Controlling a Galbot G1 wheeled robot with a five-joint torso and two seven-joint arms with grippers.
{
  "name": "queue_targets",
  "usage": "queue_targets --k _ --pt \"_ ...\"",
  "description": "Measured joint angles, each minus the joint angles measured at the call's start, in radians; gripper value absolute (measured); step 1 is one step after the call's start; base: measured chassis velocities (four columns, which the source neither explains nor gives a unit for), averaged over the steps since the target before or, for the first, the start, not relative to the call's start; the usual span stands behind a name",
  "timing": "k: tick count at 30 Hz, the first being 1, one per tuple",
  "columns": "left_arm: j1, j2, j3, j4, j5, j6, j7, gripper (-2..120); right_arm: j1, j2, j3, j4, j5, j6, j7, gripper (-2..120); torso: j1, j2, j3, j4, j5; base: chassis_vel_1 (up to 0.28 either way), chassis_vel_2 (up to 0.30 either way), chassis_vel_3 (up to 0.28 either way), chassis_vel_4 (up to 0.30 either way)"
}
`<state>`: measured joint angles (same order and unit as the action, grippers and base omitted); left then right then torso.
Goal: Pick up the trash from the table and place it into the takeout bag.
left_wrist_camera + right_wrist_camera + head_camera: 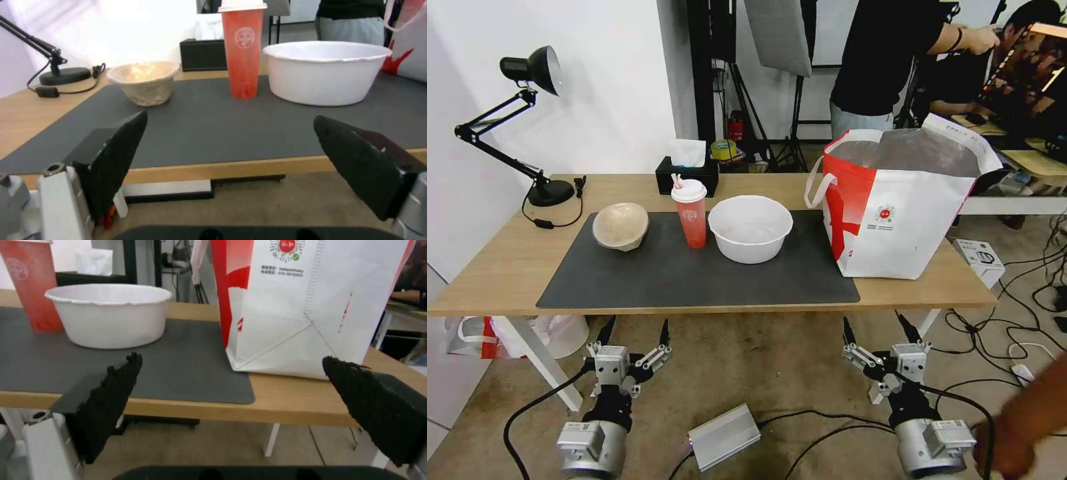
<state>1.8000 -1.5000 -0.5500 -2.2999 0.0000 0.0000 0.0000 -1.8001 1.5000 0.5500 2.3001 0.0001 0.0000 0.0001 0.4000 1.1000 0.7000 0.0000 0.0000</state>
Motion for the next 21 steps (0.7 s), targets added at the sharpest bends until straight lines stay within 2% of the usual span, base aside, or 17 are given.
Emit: queue_targets --k 18,21 --pt "0.0 0.0 0.0 0.0 0.0 0.001 -0.001 100 0.0 -0.007 0.0 0.0 0.005 -0.003 0.0 100 0.0 0.0 0.0 0.0 0.0 0.0 0.0 0.0 0.0" --pt "0.0 0.005 0.006 -0.005 -0.025 0.024 -0.032 99 0.001 -0.037 -0.001 0.002 0.032 -0.02 0.002 100 0.0 0.0 0.0 -0.0001 0.0001 0.0 0.0 0.0 0.0"
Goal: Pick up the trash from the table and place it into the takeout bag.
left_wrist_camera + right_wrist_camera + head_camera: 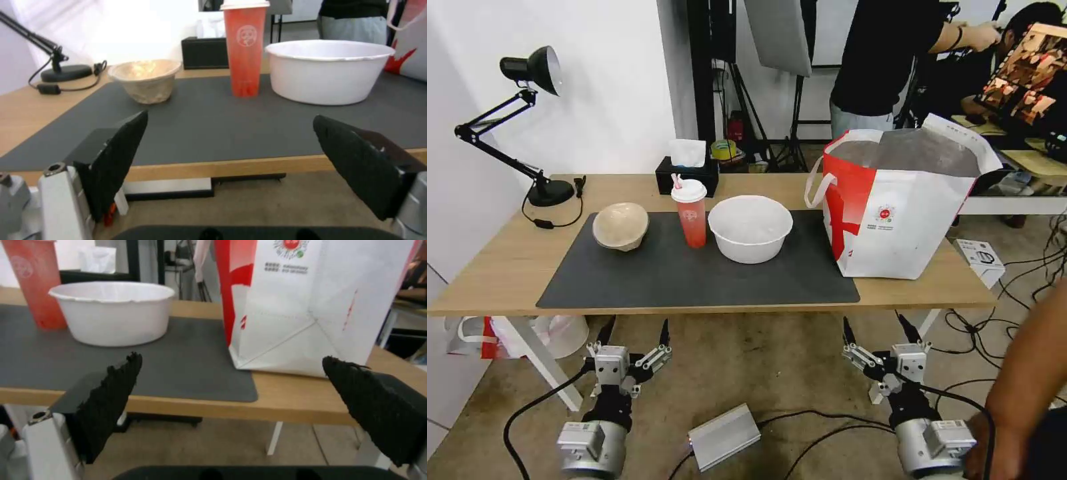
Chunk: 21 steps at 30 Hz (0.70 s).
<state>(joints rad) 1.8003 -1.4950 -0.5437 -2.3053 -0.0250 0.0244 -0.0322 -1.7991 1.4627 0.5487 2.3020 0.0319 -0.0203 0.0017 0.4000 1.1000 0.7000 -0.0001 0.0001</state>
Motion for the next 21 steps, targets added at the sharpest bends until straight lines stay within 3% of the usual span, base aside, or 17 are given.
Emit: queue_targets --k 2,3,4,7,8,11,12,16,17,19,21 --pt "0.0 0.003 0.003 -0.004 -0.012 0.012 -0.014 99 0.001 -0.018 -0.001 0.003 0.016 -0.011 0.001 100 0.0 0.0 0.0 0.0 0.0 0.0 0.0 0.0 0.0" --pt "0.001 0.012 0.014 -0.018 -0.055 0.052 -0.067 99 0.002 -0.068 -0.005 0.011 0.062 -0.041 0.007 100 0.0 0.0 0.0 0.0001 0.0 0.0 0.0 0.0 0.0" --pt "0.001 0.012 0.014 -0.018 -0.055 0.052 -0.067 99 0.002 -0.068 -0.005 0.011 0.062 -0.041 0.007 100 0.0 0.0 0.0 0.0001 0.0 0.0 0.0 0.0 0.0" --pt "0.004 0.031 0.038 -0.047 -0.147 0.138 -0.175 100 0.007 -0.175 -0.01 0.025 0.146 -0.098 0.016 100 0.0 0.0 0.0 0.0004 -0.0001 0.0 0.0 0.0 0.0" --pt "0.004 0.031 0.038 -0.047 -0.147 0.138 -0.175 100 0.007 -0.175 -0.01 0.025 0.146 -0.098 0.016 100 0.0 0.0 0.0 0.0004 -0.0001 0.0 0.0 0.0 0.0" --pt "0.006 0.049 0.059 -0.073 -0.231 0.218 -0.278 100 0.009 -0.235 -0.015 0.03 0.197 -0.124 0.018 100 0.0 0.0 0.0 0.0 0.0001 0.0 0.0 0.0 0.0" --pt "0.006 0.049 0.059 -0.073 -0.231 0.218 -0.278 100 0.009 -0.235 -0.015 0.03 0.197 -0.124 0.018 100 0.0 0.0 0.0 0.0 0.0001 0.0 0.0 0.0 0.0" --pt "0.009 0.07 0.087 -0.106 -0.336 0.317 -0.404 100 0.014 -0.355 -0.025 0.044 0.309 -0.18 0.024 100 0.0 0.0 0.0 0.0002 0.0 0.0 0.0 0.0 0.0" --pt "0.009 0.07 0.087 -0.106 -0.336 0.317 -0.404 100 0.014 -0.355 -0.025 0.044 0.309 -0.18 0.024 100 0.0 0.0 0.0 0.0002 0.0 0.0 0.0 0.0 0.0" --pt "0.011 0.084 0.103 -0.127 -0.4 0.377 -0.481 100 0.018 -0.425 -0.032 0.053 0.376 -0.214 0.027 100 0.0 0.0 0.0 0.0001 0.0001 0.0 0.0 0.0 0.0" --pt "0.012 0.088 0.108 -0.133 -0.418 0.394 -0.503 100 0.019 -0.451 -0.034 0.055 0.399 -0.226 0.029 100 0.0 0.0 0.0 0.0002 0.0 0.0 0.0 0.0 0.0"
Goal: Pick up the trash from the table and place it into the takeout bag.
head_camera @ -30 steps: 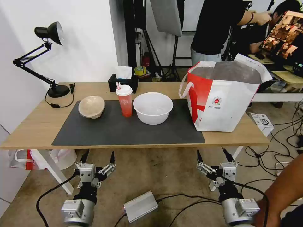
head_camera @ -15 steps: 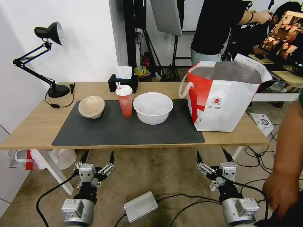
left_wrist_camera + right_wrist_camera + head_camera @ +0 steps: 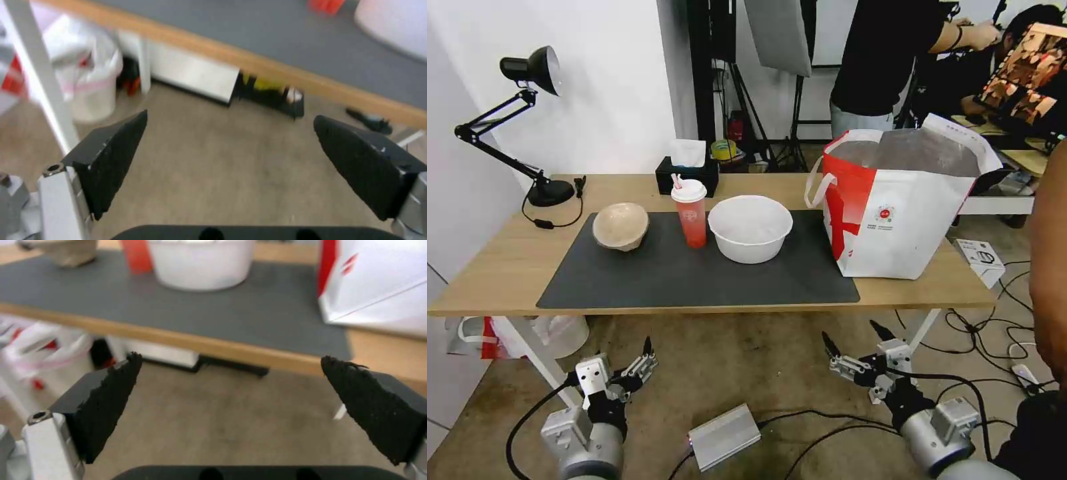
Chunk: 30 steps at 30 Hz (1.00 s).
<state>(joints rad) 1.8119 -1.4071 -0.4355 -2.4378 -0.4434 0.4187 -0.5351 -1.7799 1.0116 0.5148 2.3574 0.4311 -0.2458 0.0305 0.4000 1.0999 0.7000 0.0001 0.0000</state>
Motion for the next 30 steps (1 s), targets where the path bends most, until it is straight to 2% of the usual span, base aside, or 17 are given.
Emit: queue_targets --k 4,30 --pt "0.007 0.02 0.032 -0.006 -0.012 -0.064 -0.01 100 0.0 -0.03 0.0 0.002 0.028 0.044 -0.014 100 0.0 0.0 0.0 -0.0002 0.0 0.0 0.0 0.0 0.0" --pt "-0.006 0.019 0.024 0.013 0.001 -0.113 0.01 100 0.017 -0.035 0.0 -0.02 0.03 0.103 -0.036 100 0.0 0.0 0.0 -0.0001 0.0 0.0 0.0 0.0 0.0"
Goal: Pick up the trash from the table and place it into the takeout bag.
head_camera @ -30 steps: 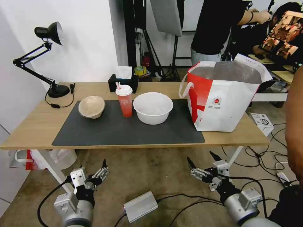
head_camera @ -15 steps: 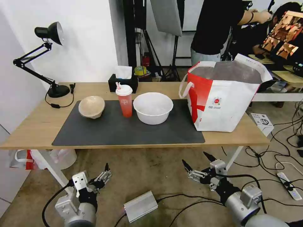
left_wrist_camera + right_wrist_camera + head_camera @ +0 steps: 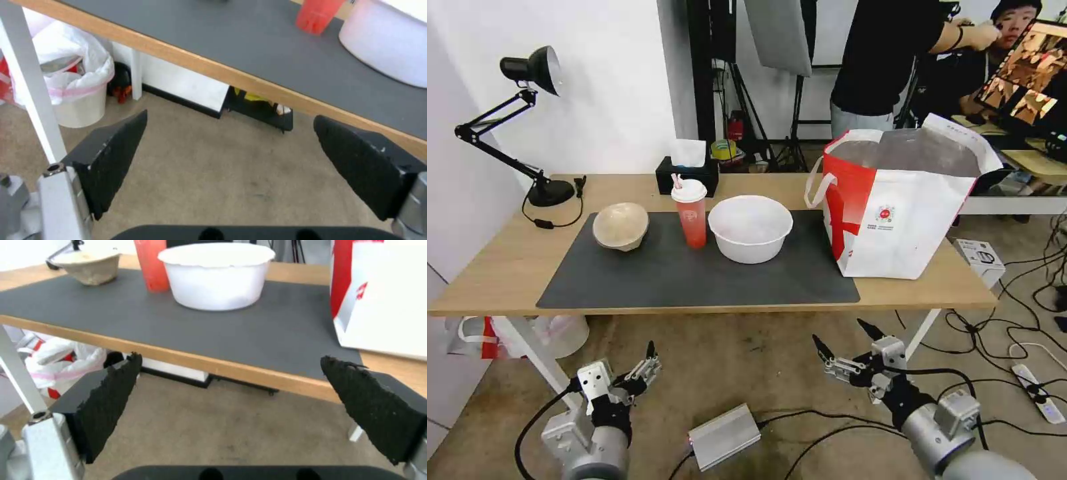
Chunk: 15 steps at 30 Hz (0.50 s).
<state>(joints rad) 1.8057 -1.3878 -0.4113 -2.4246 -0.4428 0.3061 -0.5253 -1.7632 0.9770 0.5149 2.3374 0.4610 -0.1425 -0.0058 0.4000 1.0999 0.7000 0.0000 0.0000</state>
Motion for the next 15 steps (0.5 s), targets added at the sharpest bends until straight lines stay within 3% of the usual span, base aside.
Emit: queue_targets --k 6,15 --pt "-0.008 0.0 -0.006 0.003 0.009 -0.026 0.015 100 0.021 -0.033 0.004 0.001 0.052 0.081 -0.036 100 0.0 0.0 0.0 0.0 0.0 0.0 0.0 0.0 0.0" --pt "-0.009 0.001 -0.016 0.0 0.026 -0.053 0.043 100 0.042 -0.07 0.013 0.027 0.102 0.108 -0.042 100 0.0 0.0 0.0 0.0 0.0 0.0 0.0 0.0 0.0"
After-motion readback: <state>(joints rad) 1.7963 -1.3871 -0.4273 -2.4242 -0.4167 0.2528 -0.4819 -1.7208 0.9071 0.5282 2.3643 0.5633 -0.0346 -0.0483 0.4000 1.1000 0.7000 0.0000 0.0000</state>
